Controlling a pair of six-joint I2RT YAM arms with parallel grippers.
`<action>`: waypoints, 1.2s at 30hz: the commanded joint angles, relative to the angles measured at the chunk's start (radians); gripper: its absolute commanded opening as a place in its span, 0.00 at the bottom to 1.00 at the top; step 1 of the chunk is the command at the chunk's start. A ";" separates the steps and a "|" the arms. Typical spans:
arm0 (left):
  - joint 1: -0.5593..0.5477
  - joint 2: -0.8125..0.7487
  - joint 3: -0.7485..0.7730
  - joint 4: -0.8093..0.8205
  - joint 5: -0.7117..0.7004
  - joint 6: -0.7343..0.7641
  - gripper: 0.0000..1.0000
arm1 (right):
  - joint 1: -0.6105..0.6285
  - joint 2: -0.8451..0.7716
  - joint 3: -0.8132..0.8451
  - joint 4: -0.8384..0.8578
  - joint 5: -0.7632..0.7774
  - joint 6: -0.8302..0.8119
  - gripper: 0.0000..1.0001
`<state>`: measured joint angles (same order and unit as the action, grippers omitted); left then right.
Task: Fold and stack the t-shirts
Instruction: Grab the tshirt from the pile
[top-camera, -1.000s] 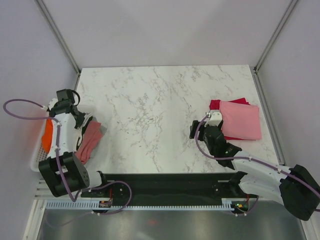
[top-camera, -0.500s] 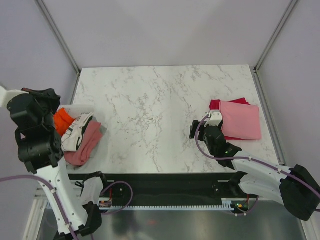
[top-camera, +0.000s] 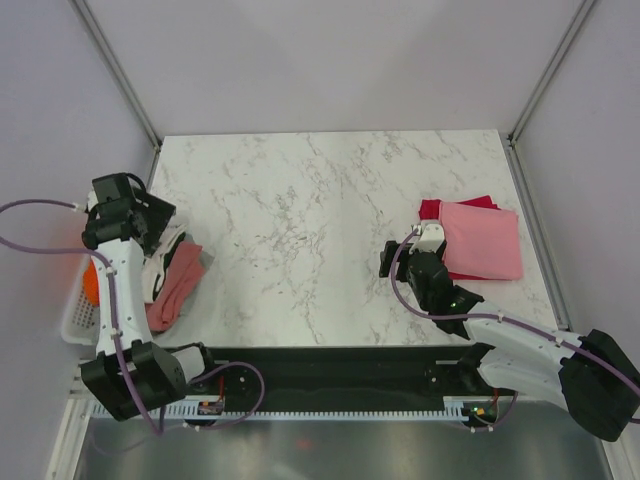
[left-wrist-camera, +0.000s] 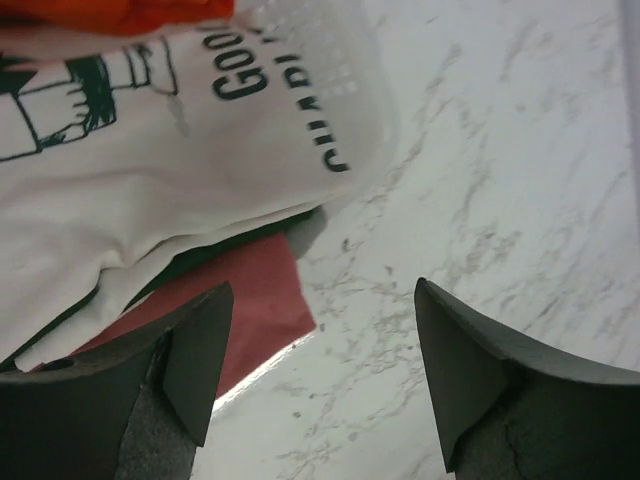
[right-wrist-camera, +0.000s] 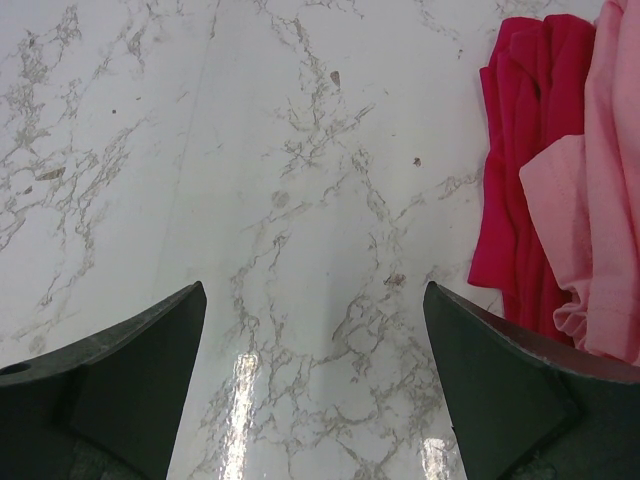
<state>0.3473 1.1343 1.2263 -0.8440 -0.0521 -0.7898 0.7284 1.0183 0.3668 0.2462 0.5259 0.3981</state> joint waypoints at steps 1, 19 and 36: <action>0.004 0.013 -0.054 -0.023 -0.041 -0.069 0.80 | 0.002 0.000 0.004 0.013 0.017 0.013 0.98; 0.024 0.181 -0.083 0.062 -0.071 0.018 0.02 | 0.002 -0.003 0.001 0.013 0.016 0.015 0.98; 0.022 -0.179 0.360 0.075 0.420 -0.054 0.02 | 0.002 0.016 0.009 0.019 0.008 0.015 0.98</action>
<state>0.3706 0.9329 1.4864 -0.8291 0.1753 -0.8028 0.7288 1.0298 0.3668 0.2466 0.5251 0.3981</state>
